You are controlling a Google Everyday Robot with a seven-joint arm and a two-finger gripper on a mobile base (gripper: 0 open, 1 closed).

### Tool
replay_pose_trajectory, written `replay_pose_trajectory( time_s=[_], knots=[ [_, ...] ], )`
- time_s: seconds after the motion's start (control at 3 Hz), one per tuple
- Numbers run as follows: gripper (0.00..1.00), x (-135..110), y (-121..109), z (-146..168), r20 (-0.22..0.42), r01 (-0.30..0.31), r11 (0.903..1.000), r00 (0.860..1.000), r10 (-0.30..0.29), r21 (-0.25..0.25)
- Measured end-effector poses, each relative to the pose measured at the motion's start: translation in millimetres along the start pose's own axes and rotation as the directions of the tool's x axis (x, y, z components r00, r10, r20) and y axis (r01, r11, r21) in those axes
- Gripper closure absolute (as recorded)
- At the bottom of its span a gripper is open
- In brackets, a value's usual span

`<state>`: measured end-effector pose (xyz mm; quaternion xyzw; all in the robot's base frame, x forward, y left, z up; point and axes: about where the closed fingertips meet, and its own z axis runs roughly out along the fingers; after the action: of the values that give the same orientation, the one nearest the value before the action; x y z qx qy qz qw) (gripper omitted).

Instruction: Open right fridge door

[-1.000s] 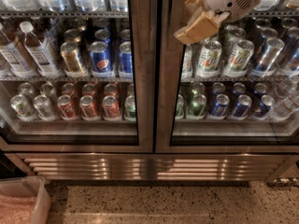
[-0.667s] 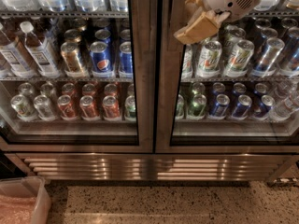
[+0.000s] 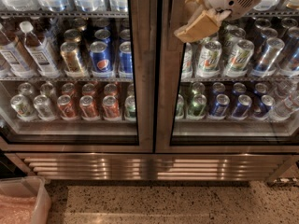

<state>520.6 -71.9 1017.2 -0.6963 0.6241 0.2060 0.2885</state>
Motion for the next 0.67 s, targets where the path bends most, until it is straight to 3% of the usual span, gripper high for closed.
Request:
replay_pose_trajectory(
  time_s=[0.67],
  knots=[
    [1.00, 0.1, -4.7, -1.4, 0.005, 0.001, 1.0000, 1.000, -0.001, 0.002]
  ],
)
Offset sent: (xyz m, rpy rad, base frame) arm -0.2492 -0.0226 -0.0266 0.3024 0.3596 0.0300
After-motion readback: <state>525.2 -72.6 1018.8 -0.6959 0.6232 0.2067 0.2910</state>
